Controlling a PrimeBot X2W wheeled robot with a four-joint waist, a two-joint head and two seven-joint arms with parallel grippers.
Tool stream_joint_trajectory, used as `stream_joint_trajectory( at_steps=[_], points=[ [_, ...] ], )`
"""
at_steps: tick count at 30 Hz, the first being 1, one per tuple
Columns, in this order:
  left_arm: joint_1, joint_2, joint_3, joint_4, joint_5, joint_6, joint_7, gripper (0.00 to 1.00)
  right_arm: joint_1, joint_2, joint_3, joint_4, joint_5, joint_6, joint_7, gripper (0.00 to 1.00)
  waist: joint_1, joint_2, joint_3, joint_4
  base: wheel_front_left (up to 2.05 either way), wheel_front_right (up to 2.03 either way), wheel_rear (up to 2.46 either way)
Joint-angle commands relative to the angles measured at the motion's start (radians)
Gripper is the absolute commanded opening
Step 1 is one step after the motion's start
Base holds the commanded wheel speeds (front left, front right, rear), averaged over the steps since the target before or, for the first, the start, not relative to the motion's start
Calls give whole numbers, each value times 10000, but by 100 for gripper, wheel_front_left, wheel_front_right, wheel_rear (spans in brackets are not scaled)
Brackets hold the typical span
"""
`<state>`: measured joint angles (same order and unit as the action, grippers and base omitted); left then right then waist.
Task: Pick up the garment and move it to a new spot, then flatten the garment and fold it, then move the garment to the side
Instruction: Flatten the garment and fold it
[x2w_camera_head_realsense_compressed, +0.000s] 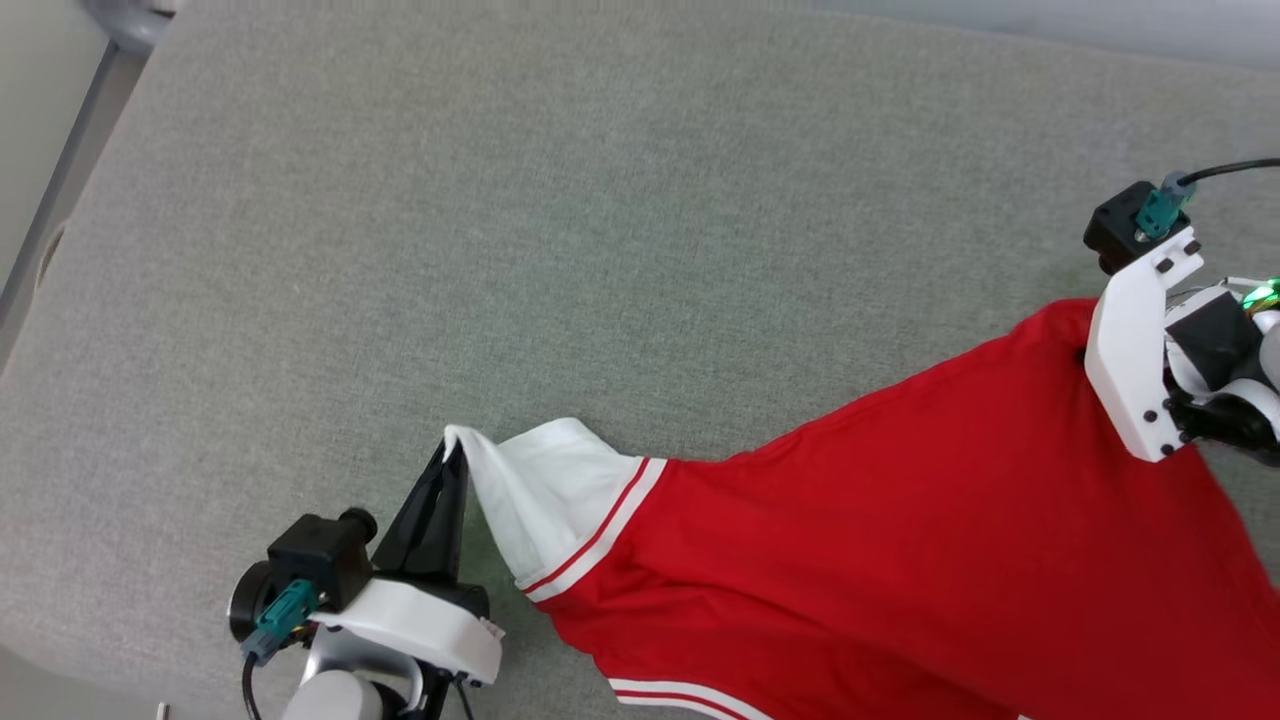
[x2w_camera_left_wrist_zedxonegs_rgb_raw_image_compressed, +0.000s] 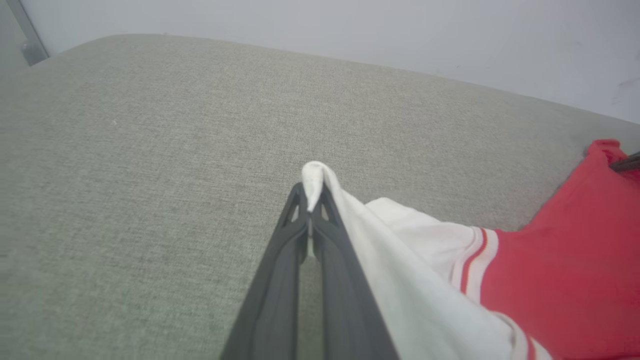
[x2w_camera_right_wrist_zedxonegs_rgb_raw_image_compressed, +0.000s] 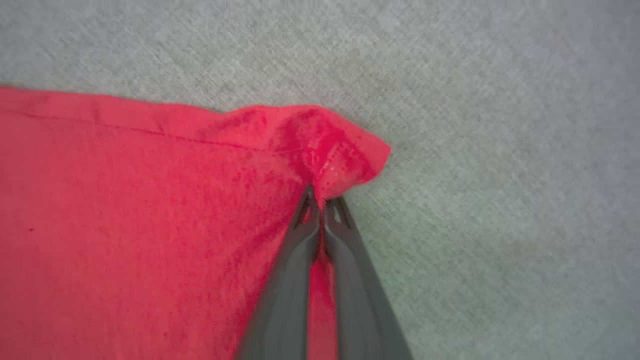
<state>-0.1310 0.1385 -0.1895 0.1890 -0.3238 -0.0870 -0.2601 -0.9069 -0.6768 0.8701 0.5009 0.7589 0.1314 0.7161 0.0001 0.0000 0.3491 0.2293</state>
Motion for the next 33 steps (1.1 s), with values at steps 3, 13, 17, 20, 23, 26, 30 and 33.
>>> stream_joint_trajectory(
  at_steps=[3, 13, 17, 20, 23, 26, 30, 33],
  points=[
    [203, 183, 96, -72, 39, 32, -67, 0, 98, 146, 15, -6, 279, -14, -697, 0, -1, 0, -647, -305, 0, 0, 0],
    [400, 760, 537, -1100, 75, 354, 100, 0, 621, 258, -422, -331, 565, -14, -3170, 0, -1, 0, -2081, -986, 0, 0, 0],
    [140, 1041, 681, -1738, 100, 409, 323, 0, 863, 280, -939, -579, 588, -14, -3874, 0, -1, 0, -2521, -1196, 0, 0, 0],
    [-205, 1258, 799, -2220, 36, 373, 518, 0, 969, 266, -1406, -820, 486, -16, -4287, 0, -1, 0, -2759, -1342, 0, 0, 0],
    [-677, 1496, 922, -2658, 14, 328, 714, 0, 1013, 273, -2017, -1103, 354, -14, -4593, 0, -1, 0, -2896, -1497, 0, 0, 0],
    [-1274, 1706, 1011, -3041, -42, 256, 908, 0, 1070, 314, -2706, -1429, 203, -14, -4849, 0, -1, 0, -2932, -1623, 0, 0, 0],
    [-2252, 2024, 1058, -3372, -74, 108, 1183, 0, 1142, 406, -3619, -1856, -73, -14, -5014, 0, -1, 0, -2891, -1744, 0, 0, 0],
    [-3136, 2274, 1014, -3426, -69, -10, 1392, 0, 1103, 499, -4264, -2203, -326, -14, -5043, 0, -1, 0, -2820, -1807, 0, 0, 0]
  ],
)
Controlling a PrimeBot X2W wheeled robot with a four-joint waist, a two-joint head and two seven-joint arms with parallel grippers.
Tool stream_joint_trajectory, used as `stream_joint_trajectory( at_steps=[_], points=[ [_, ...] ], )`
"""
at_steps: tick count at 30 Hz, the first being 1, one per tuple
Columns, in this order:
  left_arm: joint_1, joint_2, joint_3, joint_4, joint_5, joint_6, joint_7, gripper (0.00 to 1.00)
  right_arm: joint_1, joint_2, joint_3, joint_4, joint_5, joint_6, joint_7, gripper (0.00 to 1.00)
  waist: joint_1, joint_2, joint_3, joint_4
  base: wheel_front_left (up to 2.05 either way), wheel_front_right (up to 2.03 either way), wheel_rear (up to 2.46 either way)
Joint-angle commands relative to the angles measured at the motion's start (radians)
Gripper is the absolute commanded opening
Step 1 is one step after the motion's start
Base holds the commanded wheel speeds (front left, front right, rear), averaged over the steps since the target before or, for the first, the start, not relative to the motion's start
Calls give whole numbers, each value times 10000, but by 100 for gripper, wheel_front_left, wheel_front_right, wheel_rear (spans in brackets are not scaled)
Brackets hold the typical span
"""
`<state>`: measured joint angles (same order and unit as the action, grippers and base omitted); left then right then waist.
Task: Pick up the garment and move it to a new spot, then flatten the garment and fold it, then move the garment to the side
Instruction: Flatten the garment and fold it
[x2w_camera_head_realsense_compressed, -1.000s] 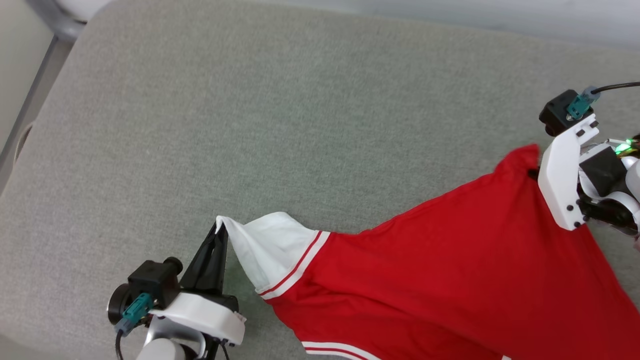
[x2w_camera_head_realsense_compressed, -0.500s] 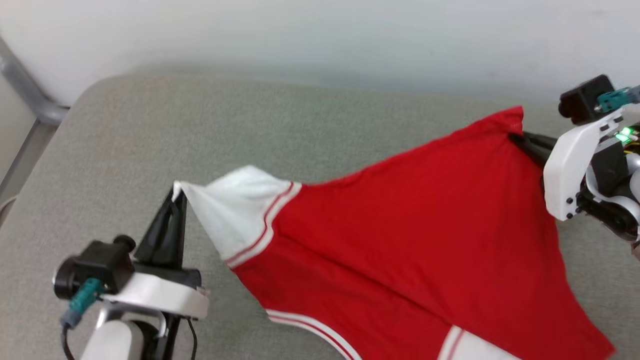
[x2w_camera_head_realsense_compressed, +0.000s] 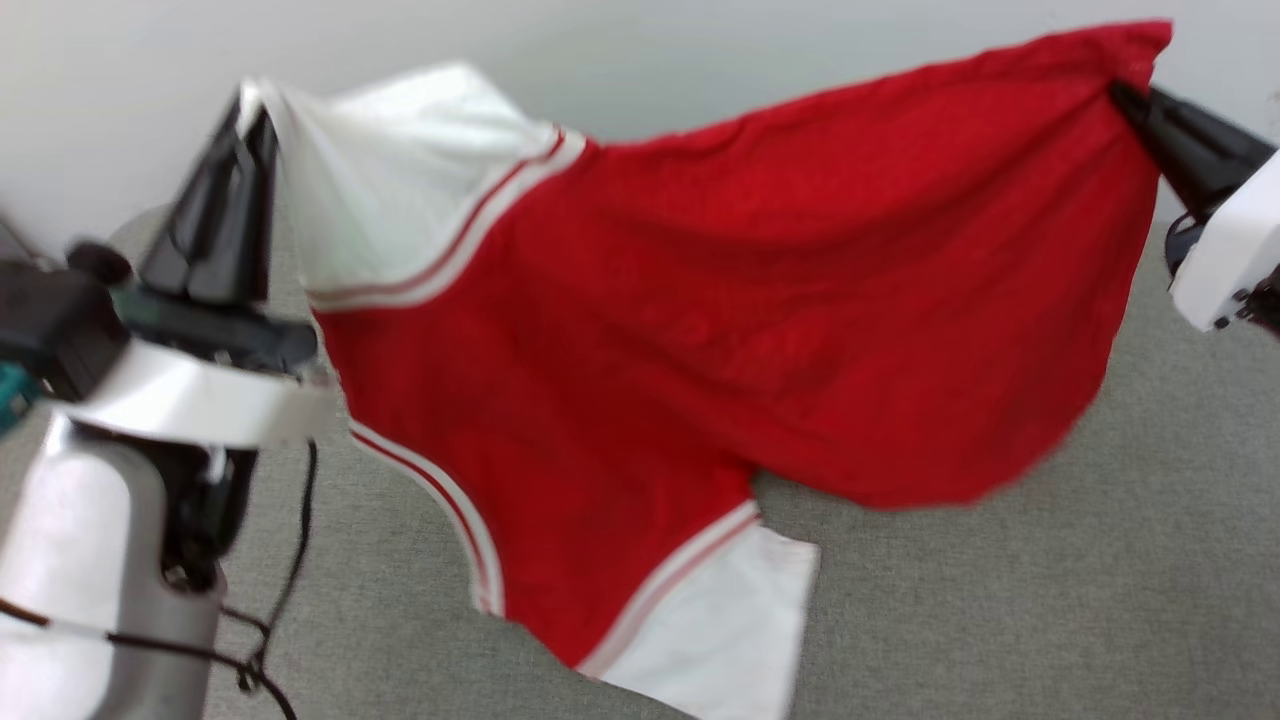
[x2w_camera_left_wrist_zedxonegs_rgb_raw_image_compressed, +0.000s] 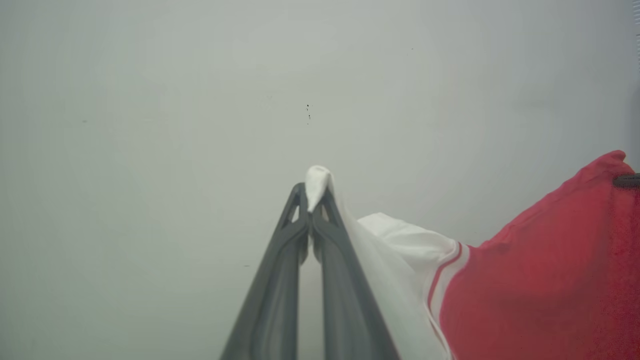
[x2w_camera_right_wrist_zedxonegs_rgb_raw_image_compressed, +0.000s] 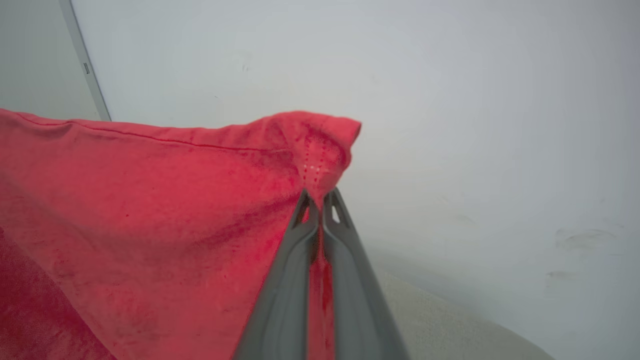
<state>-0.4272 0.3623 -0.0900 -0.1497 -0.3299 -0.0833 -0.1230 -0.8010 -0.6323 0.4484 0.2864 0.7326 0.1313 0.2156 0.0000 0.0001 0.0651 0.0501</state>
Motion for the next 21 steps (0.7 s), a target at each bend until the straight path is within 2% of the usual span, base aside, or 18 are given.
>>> stream_joint_trajectory(
  at_steps=[1, 8, 9, 14, 21],
  points=[
    [-455, 107, -25, -49, -11, -67, 93, 0, 16, 106, -251, -189, -155, -12, -46, 0, 0, -1, 56, -37, 0, 0, 0],
    [-2570, 492, -323, -197, -115, -269, 577, 0, -338, 424, -1375, -1012, -719, -12, 233, 0, 0, -1, 459, -111, 0, 0, 0],
    [-3480, 571, -487, -12, -257, -317, 728, 0, -677, 589, -1794, -1309, -918, -12, 378, 0, 0, -1, 726, -117, 0, 0, 0],
    [-5051, 619, -794, 640, -465, -396, 859, 0, -1434, 777, -2288, -1619, -1293, -12, 623, 0, 0, -1, 1330, -110, 0, 0, 0],
    [-7571, 494, -1187, 1686, -818, -448, 899, 0, -3116, 1069, -2754, -1418, -1656, -12, 863, 0, 0, -1, 2697, -172, 0, 0, 0]
  ],
)
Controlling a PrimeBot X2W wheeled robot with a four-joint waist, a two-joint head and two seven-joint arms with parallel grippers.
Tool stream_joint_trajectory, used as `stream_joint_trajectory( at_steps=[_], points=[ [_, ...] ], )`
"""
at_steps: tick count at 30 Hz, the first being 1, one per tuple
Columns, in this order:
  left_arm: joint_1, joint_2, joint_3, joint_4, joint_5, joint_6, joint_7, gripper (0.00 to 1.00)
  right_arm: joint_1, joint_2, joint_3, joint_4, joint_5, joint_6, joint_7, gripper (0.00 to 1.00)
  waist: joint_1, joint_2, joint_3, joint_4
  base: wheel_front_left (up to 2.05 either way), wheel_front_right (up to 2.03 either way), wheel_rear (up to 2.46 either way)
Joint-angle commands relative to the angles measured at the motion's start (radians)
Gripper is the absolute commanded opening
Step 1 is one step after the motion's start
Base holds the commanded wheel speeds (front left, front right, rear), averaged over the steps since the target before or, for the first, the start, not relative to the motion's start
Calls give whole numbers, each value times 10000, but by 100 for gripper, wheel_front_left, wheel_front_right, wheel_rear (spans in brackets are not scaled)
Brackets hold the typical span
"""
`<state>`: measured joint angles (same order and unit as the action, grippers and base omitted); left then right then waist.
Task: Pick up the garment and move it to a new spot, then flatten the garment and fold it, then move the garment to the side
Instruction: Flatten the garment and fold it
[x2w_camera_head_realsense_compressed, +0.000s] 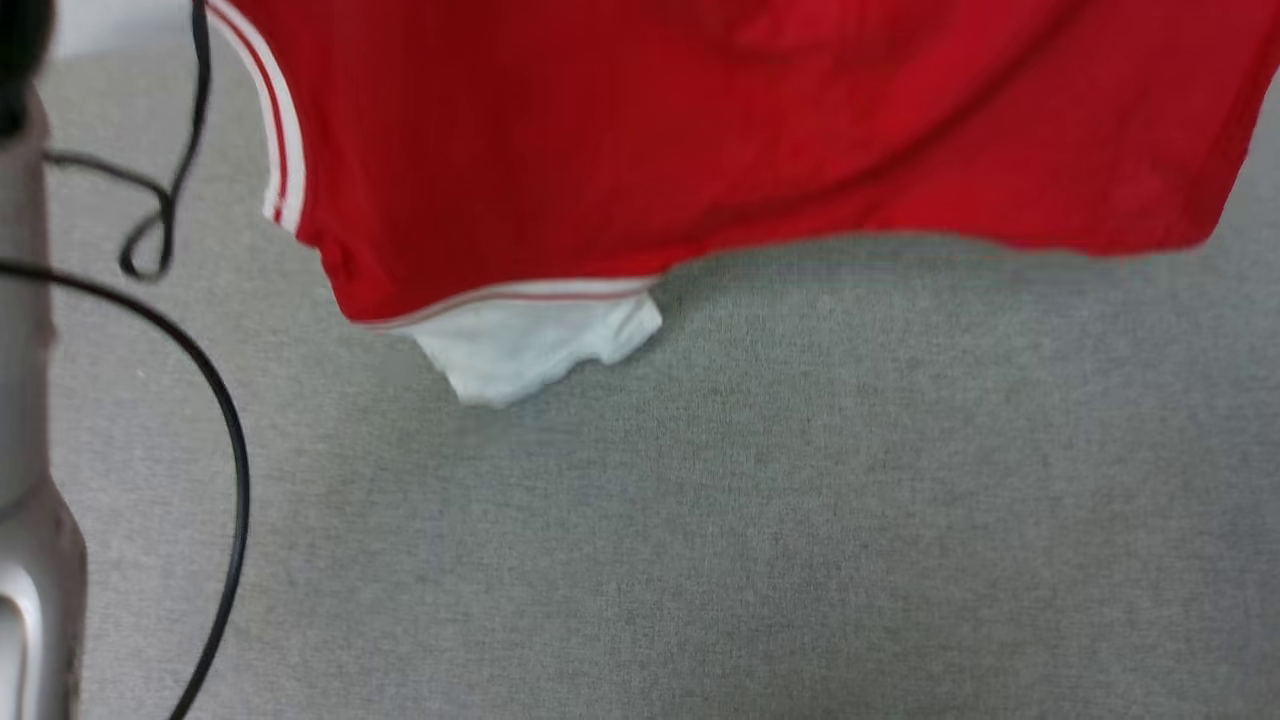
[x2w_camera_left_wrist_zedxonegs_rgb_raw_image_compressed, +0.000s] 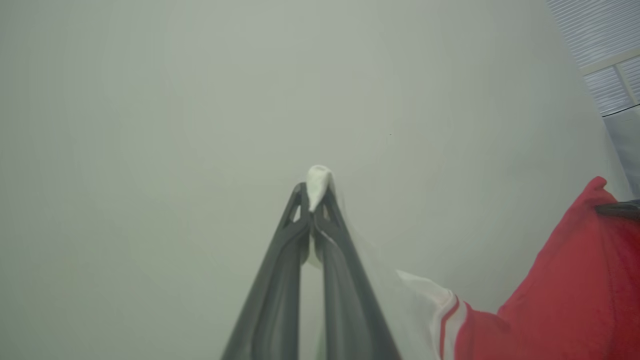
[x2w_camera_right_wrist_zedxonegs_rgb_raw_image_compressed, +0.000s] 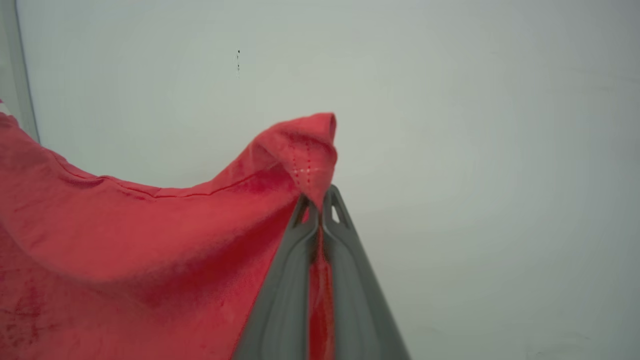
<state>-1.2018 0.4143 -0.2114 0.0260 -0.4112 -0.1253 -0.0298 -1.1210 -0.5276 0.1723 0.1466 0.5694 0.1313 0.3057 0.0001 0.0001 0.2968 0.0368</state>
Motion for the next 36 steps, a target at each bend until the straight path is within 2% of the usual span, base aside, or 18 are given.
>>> stream_joint_trajectory(
  at_steps=[1, 11, 20, 27, 36],
  points=[
    [-260, -16, -14, 56, -44, -32, 19, 0, -241, 85, -26, 60, -82, -12, 30, 0, -1, -1, 623, -65, 0, 0, 0],
    [-4192, -302, -476, 1970, -222, -36, -224, 0, -3710, 260, 72, 1623, -779, -12, -279, 0, -1, -1, 2633, -86, 0, 0, 0],
    [-6629, -146, -934, 3793, -98, -41, -632, 0, -6448, 484, 876, 3716, -1203, -12, -1144, 0, -1, -1, 3625, -71, 0, 0, 0],
    [-6628, 23, -1157, 4809, -375, -43, -1186, 0, -7040, 583, 1650, 4802, -974, -12, -1677, 0, -1, -1, 4041, 108, 0, 0, 0],
    [-4845, 128, -1316, 5335, -999, -43, -2024, 0, -5723, 371, 2852, 5584, -208, -12, -2488, 0, -1, -1, 4011, 185, 0, 0, 0]
  ],
)
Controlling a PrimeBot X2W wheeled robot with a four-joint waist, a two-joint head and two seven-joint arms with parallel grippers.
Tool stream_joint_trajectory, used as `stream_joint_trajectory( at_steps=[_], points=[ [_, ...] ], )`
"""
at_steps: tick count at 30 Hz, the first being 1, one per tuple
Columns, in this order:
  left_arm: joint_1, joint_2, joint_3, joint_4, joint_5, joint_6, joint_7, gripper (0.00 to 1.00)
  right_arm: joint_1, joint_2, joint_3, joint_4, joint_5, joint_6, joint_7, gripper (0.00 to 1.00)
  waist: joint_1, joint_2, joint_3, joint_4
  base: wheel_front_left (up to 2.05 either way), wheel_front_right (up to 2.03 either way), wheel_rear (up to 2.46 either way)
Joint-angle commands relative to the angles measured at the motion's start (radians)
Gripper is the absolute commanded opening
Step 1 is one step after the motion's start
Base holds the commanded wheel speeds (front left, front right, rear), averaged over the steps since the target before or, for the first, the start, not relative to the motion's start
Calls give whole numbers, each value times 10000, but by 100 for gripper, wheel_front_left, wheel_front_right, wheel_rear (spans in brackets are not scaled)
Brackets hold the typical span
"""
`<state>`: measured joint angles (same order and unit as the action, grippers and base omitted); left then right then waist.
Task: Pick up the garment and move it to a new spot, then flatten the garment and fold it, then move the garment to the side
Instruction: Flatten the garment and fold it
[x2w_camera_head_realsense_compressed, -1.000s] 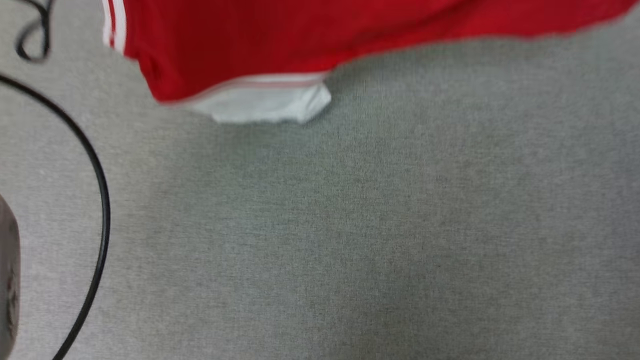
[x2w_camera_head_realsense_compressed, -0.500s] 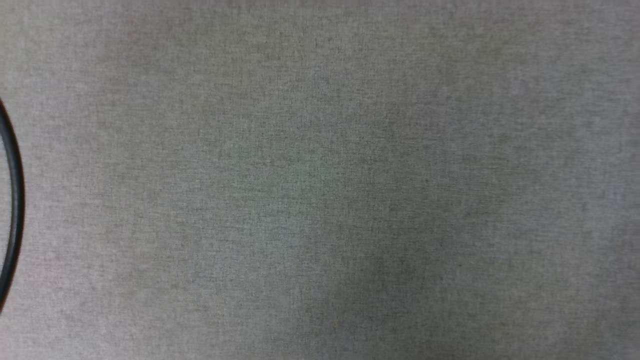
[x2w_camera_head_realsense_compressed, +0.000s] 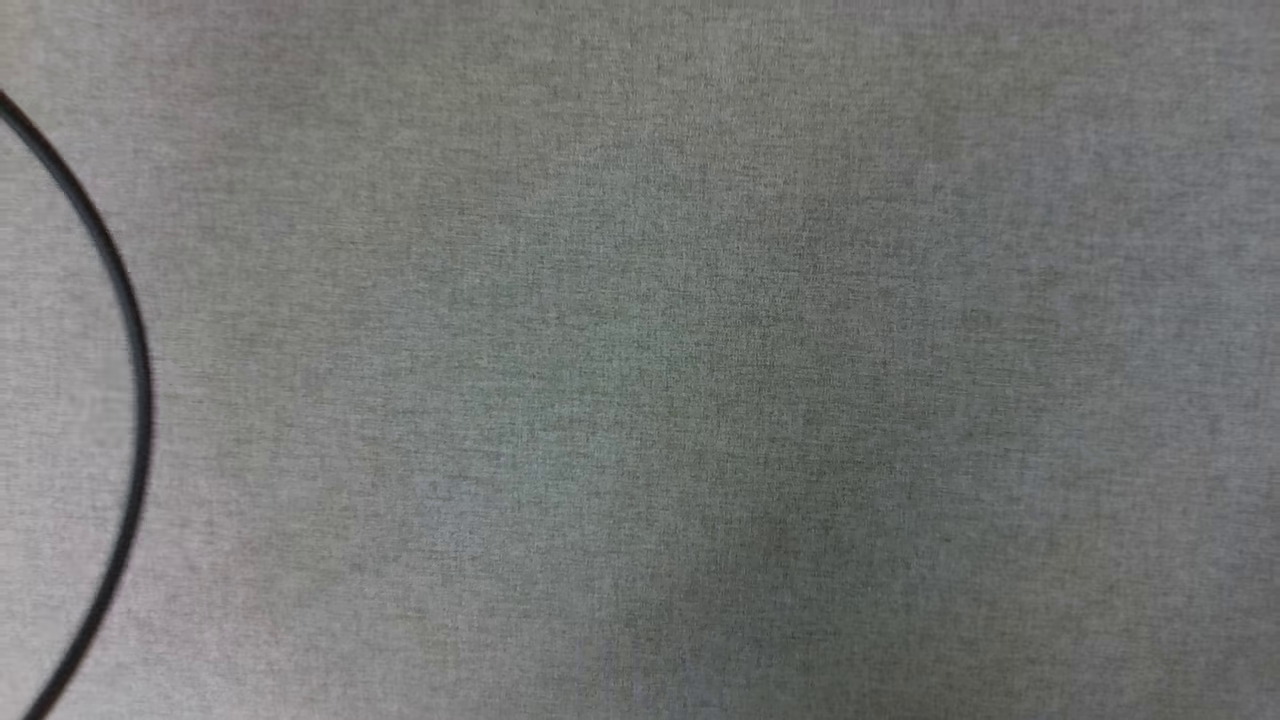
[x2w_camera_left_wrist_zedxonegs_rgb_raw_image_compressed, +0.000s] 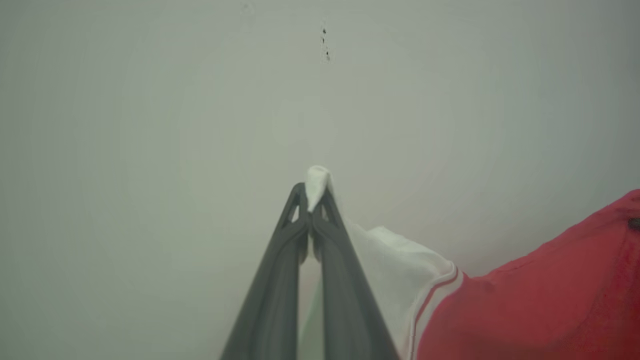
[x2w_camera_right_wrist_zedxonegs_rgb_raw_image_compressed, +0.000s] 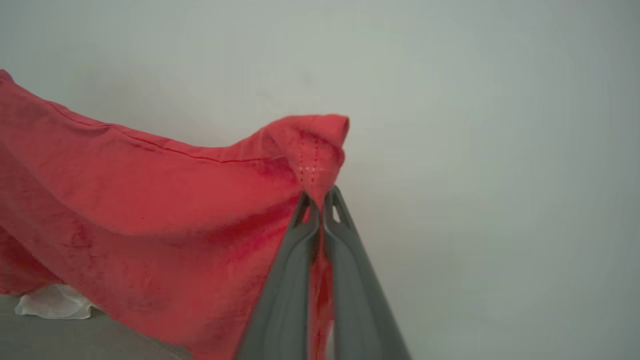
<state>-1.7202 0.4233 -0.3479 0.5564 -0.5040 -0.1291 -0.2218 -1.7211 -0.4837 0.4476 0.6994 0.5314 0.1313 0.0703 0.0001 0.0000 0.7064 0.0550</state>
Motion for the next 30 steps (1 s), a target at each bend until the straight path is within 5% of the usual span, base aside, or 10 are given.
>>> stream_joint_trajectory(
  at_steps=[1, 13, 20, 30],
  points=[
    [634, 49, 51, 16, -147, -5, -170, 0, 492, -97, 228, 77, 286, -12, -244, 0, -1, 0, -146, 10, 0, 0, 0],
    [5711, 440, 407, -1813, -715, 85, -444, 0, 4294, -785, 1879, -913, 1847, -12, -1167, 0, -1, 0, -1647, 33, 0, 0, 0],
    [10407, 465, 913, -3893, -992, 720, -453, 0, 7696, -1672, 2458, -2532, 2199, -12, -999, 0, -1, 0, -3067, 211, 0, 0, 0],
    [14593, 258, 728, -5275, -1411, 1474, -430, 0, 10421, -1682, 2181, -3338, 2296, -12, -576, 0, -1, 0, -4446, 216, 0, 0, 0]
  ],
)
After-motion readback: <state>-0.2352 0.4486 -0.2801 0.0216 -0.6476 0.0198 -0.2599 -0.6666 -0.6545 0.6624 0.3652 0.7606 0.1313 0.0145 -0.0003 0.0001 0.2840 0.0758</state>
